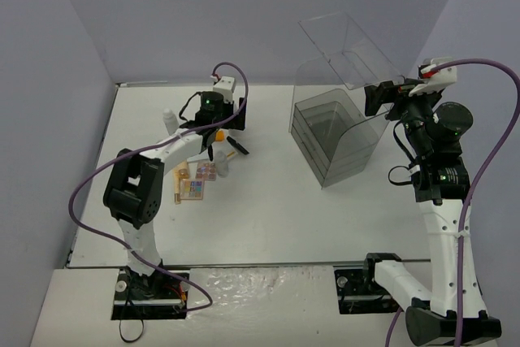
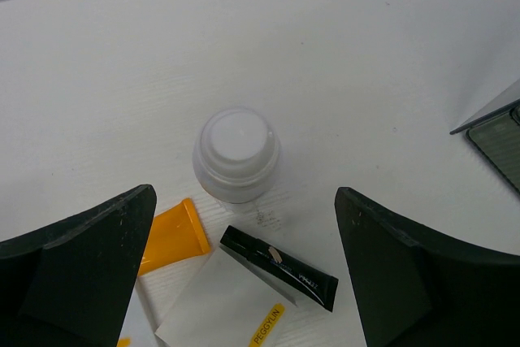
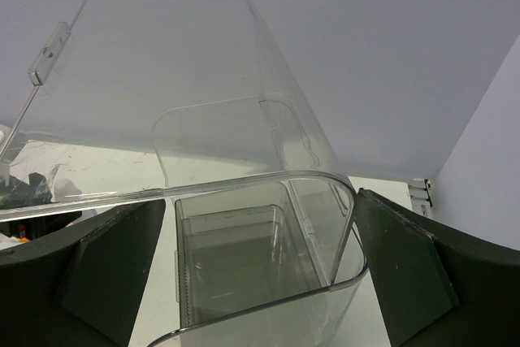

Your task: Organize the makeup

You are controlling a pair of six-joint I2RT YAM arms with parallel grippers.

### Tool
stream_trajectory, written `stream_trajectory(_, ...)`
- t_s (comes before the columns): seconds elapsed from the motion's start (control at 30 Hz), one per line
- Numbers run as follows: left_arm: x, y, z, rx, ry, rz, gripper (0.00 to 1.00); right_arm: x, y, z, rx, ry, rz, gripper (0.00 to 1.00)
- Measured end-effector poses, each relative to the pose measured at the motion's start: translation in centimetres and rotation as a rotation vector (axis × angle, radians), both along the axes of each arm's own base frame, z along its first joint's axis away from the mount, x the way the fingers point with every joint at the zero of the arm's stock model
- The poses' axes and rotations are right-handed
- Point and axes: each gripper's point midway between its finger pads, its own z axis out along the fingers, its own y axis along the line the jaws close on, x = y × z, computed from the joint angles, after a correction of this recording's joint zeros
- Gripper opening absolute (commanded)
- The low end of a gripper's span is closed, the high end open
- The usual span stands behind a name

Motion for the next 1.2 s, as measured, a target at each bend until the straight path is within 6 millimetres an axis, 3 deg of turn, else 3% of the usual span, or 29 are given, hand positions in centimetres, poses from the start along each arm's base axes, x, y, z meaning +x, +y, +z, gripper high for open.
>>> stream_trajectory(0.23, 0.6, -0.2, -1.5, 0.012, 0.011, 0.002, 0.82, 0.0, 0.0, 0.0, 0.000, 0.000, 0.001, 1.00)
stream_trajectory(0.6, 1.8, -0.7, -1.4, -0.003, -0.023, 0.002, 0.62, 0.0, 0.1, 0.0, 0.003, -0.002, 0.004, 1.00)
stream_trajectory(0.73, 1.9, -0.8, -2.1, -0.004, -0.015, 0.003, 0.48, 0.0, 0.2, 0.0, 0.004, -0.002, 0.012, 1.00)
stream_trajectory(0.97, 2.0, -0.7, -2.4, 0.001, -0.012, 0.003, 0.14, 0.0, 0.4, 0.0, 0.009, -0.001, 0.020, 1.00)
stream_trajectory(1.2, 1.7, -0.6, -1.5, 0.007, -0.019, 0.000, 0.05, 0.0, 0.4, 0.0, 0.009, -0.001, 0.020, 1.00)
